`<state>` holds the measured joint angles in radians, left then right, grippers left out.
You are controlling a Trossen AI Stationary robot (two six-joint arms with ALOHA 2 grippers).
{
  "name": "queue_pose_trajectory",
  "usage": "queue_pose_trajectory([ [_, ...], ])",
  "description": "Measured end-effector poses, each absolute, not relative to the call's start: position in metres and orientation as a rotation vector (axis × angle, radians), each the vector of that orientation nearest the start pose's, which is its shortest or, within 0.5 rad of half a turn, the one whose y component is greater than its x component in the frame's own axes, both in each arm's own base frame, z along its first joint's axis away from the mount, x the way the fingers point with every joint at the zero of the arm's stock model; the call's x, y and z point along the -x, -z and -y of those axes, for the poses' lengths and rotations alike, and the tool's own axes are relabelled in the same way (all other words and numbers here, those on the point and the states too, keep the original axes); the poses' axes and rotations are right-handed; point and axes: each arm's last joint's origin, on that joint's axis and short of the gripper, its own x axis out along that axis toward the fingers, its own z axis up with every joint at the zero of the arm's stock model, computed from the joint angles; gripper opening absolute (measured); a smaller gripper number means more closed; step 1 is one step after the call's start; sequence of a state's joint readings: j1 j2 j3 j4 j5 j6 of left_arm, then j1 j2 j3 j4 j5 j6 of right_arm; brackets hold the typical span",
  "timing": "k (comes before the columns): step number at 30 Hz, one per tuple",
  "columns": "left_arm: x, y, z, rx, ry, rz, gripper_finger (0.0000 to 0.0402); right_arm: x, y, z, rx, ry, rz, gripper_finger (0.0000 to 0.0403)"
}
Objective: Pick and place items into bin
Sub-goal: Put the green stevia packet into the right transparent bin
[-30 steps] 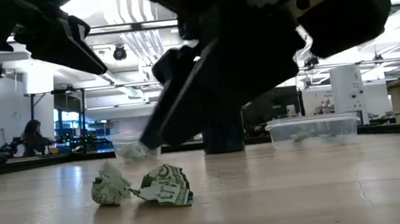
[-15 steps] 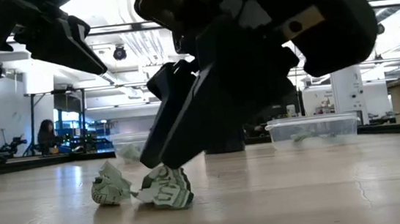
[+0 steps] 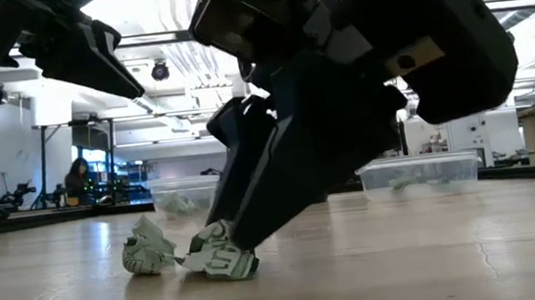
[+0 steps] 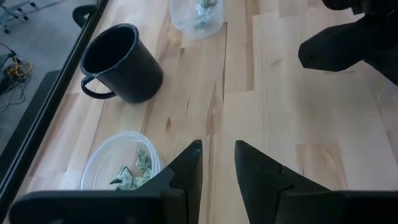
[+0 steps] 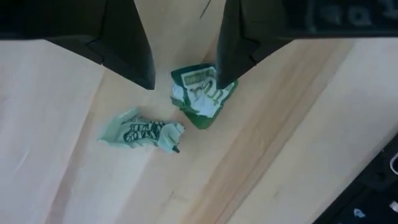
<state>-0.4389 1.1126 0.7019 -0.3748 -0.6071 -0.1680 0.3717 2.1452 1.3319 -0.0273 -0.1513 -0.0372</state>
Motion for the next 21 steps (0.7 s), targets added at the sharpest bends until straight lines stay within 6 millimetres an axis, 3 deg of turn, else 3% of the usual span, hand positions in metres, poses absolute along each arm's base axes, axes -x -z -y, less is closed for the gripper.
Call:
queue_pose_trajectory([
  [21,-0.2030,-0.2327,0.0770,-0.232,-0.215,-0.663,0.0077,-0.4074,-0.1160,-0.1639,0.169,-0.527,-0.831,0.0040],
])
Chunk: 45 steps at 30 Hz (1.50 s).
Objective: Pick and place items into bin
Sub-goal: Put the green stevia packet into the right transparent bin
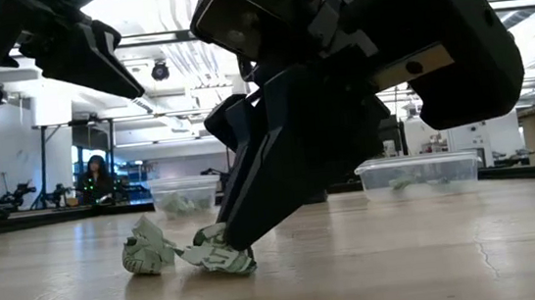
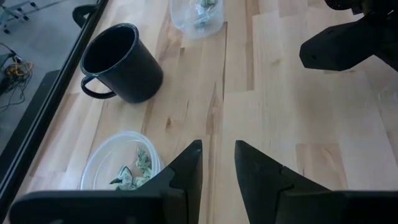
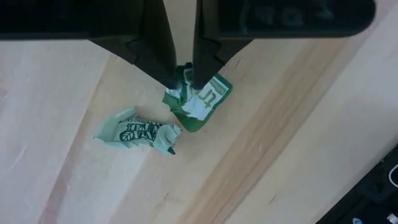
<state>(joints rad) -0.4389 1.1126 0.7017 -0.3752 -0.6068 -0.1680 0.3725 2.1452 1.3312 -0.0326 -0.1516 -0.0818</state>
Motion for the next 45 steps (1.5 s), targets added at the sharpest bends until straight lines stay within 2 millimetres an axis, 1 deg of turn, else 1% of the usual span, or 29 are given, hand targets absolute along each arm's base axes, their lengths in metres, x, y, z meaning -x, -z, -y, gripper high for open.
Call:
queue_pose_trajectory([
  [6,-0.203,-0.233,0.077,-0.232,-0.215,-0.664,0.0077,-0.406,-0.118,-0.163,0.180,-0.524,-0.846,0.0032],
  [14,-0.203,-0.233,0.077,-0.232,-0.215,-0.664,0.0077,-0.398,-0.132,-0.158,0.233,-0.447,-0.899,0.0031],
  [18,-0.203,-0.232,0.077,-0.232,-0.215,-0.664,0.0077,-0.391,-0.146,-0.152,0.273,-0.364,-0.933,0.0031],
  [25,-0.203,-0.232,0.077,-0.233,-0.214,-0.665,0.0077,-0.376,-0.182,-0.141,0.337,-0.220,-0.929,0.0031],
  [31,-0.202,-0.231,0.077,-0.232,-0.215,-0.667,0.0077,-0.351,-0.210,-0.127,0.368,-0.048,-0.973,0.0031],
  [35,-0.202,-0.231,0.077,-0.231,-0.215,-0.667,0.0077,-0.331,-0.222,-0.116,0.382,0.092,-1.011,0.0031],
  [40,-0.202,-0.231,0.077,-0.227,-0.216,-0.667,0.0077,-0.303,-0.225,-0.102,0.377,0.233,-0.993,0.0031],
  [45,-0.202,-0.231,0.077,-0.225,-0.217,-0.666,0.0077,-0.272,-0.216,-0.085,0.347,0.363,-0.979,0.0031],
])
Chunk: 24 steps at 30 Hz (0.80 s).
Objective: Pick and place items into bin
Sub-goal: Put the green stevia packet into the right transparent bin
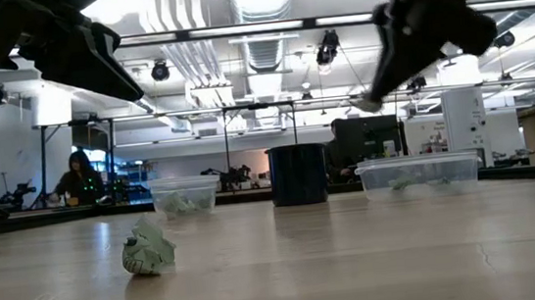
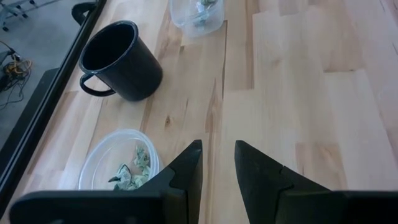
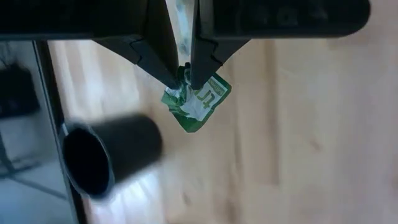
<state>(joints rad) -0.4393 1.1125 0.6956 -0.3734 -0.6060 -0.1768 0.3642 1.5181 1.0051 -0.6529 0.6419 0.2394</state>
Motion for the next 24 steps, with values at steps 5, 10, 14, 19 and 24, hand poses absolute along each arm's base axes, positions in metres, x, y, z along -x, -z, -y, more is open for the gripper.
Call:
queue_pose_trajectory([
  [5,-0.203,-0.232,0.077,-0.217,-0.217,-0.652,0.0077,-0.246,-0.198,-0.066,0.327,0.507,-0.971,0.0031],
  [10,-0.204,-0.231,0.077,-0.213,-0.216,-0.645,0.0077,-0.232,-0.182,-0.053,0.292,0.577,-0.927,0.0031],
  [14,-0.203,-0.228,0.077,-0.217,-0.215,-0.645,0.0077,-0.227,-0.176,-0.047,0.268,0.592,-0.910,0.0031],
  [19,-0.204,-0.226,0.078,-0.244,-0.200,-0.621,0.0077,-0.225,-0.174,-0.041,0.228,0.638,-0.890,0.0031],
  [24,-0.205,-0.227,0.078,-0.246,-0.196,-0.611,0.0077,-0.226,-0.172,-0.039,0.225,0.646,-0.896,0.0036],
])
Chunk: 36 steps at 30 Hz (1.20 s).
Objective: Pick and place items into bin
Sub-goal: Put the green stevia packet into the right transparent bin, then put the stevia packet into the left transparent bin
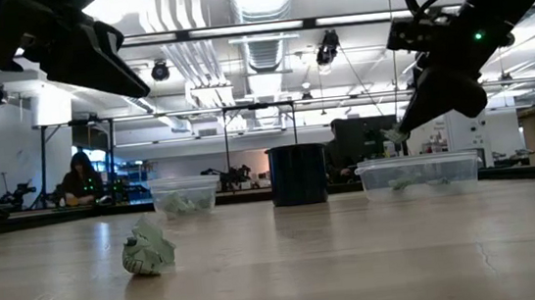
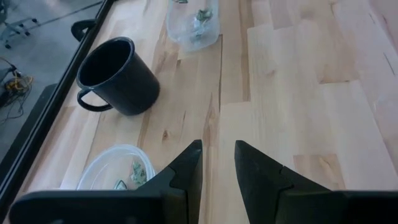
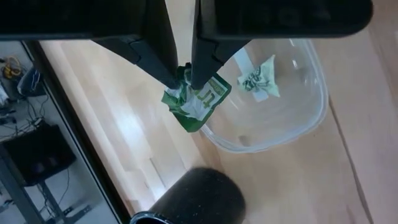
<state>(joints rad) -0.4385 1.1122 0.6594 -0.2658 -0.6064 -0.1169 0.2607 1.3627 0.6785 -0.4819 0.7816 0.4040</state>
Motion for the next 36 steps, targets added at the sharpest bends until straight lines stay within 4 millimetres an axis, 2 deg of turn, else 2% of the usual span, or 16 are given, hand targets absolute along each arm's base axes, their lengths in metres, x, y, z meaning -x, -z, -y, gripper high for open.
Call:
queue_pose_trajectory([
  [14,-0.205,-0.227,0.078,-0.249,-0.196,-0.614,0.0077,-0.227,-0.174,-0.040,0.225,0.633,-0.893,0.0098],
  [21,-0.205,-0.227,0.078,-0.249,-0.196,-0.614,0.0077,-0.235,-0.185,-0.044,0.227,0.613,-0.857,0.0101],
  [28,-0.205,-0.227,0.078,-0.249,-0.196,-0.614,0.0077,-0.242,-0.200,-0.058,0.244,0.544,-0.807,0.0091],
  [32,-0.205,-0.227,0.078,-0.249,-0.196,-0.614,0.0077,-0.251,-0.208,-0.073,0.208,0.367,-0.736,0.0086],
  [36,-0.205,-0.227,0.078,-0.248,-0.196,-0.614,0.0077,-0.263,-0.217,-0.090,0.168,0.063,-0.624,0.0088],
])
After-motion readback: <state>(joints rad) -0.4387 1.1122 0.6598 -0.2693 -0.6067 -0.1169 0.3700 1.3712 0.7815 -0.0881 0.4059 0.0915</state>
